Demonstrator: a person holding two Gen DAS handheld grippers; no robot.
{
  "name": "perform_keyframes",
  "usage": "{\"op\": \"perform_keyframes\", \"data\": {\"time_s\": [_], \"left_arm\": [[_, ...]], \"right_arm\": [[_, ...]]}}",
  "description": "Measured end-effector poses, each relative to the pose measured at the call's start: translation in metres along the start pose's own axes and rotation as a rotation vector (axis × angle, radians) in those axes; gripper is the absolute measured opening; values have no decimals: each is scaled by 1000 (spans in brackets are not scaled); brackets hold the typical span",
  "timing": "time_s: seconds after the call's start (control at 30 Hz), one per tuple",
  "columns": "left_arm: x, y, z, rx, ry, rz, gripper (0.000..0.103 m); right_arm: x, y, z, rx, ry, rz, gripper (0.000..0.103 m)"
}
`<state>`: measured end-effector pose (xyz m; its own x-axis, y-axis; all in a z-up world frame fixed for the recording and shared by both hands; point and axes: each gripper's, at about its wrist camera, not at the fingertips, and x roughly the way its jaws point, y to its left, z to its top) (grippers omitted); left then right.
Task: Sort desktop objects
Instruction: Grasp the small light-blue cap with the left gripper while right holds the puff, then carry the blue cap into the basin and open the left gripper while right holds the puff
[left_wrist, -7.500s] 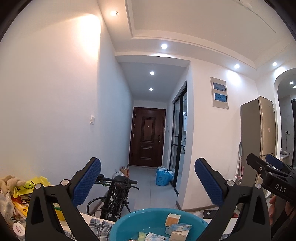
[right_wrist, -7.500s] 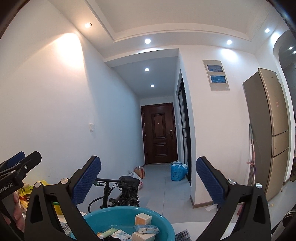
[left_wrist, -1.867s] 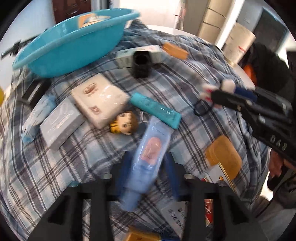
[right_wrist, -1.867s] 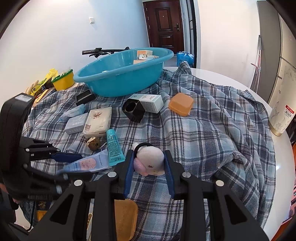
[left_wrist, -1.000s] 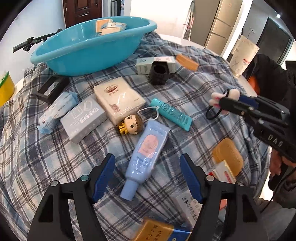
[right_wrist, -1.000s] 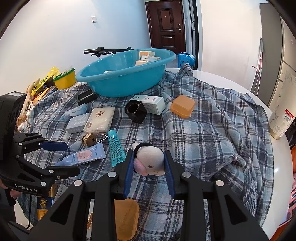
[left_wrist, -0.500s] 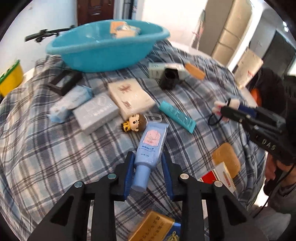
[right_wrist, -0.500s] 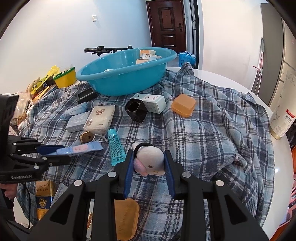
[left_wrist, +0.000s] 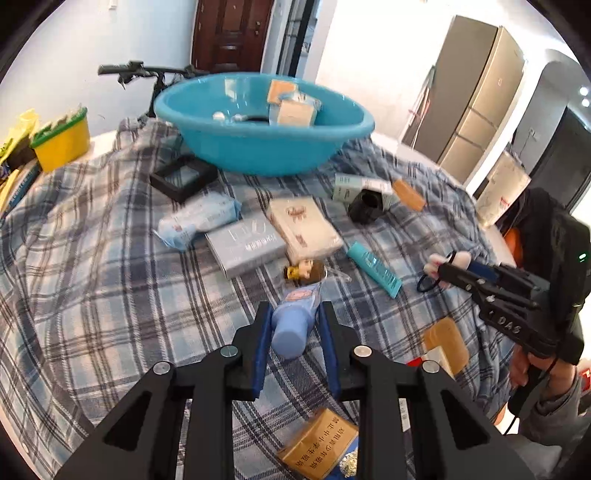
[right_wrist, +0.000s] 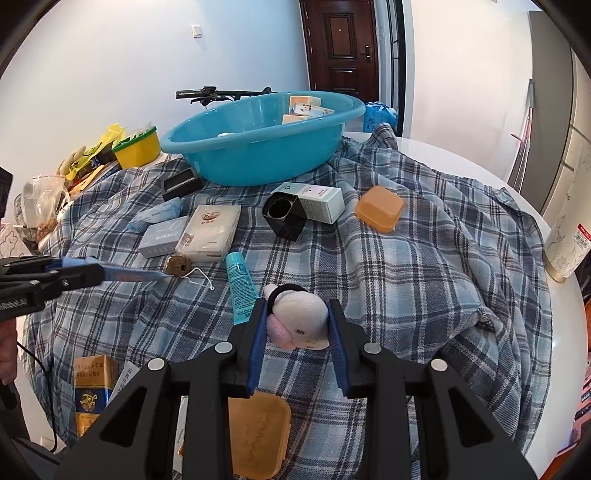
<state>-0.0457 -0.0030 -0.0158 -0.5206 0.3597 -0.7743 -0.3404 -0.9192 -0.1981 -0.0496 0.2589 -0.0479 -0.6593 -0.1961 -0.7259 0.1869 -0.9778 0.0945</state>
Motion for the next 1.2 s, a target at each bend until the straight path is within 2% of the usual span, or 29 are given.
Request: {"op": "perform_keyframes", "data": {"time_s": [0.13,0.43,0.47,0.53,0.67,0.77,0.9,1.0,1.2], "left_arm": [[-19,-1,9,5,-61,8,25],[-8,0,12,-20,-56,12,25],[-9,1,11,-19,-74,26,25],[-11,-3,11,19,-111,112,25],[-13,-3,8,17,-161,145,25],[-15,-9,6,39,-215,201,25],[-22,-14,8,30,-279,174,25],[-32,-20,9,34,-364,201,25],[-51,-28,22,46,-455,216,25]], "right_arm": [[2,0,1,2,2,3,30],[1,0,0,3,2,2,30],[0,-1,0,6,-3,-1,30],[-2,-2,2,11,-12,-4,30],[-5,3,7,5,-34,1,30],[-9,10,13,-12,-54,8,30],[-17,17,23,-27,-101,0,30],[-26,24,32,-62,-164,-60,30],[-47,28,54,-74,-256,-53,30]]}}
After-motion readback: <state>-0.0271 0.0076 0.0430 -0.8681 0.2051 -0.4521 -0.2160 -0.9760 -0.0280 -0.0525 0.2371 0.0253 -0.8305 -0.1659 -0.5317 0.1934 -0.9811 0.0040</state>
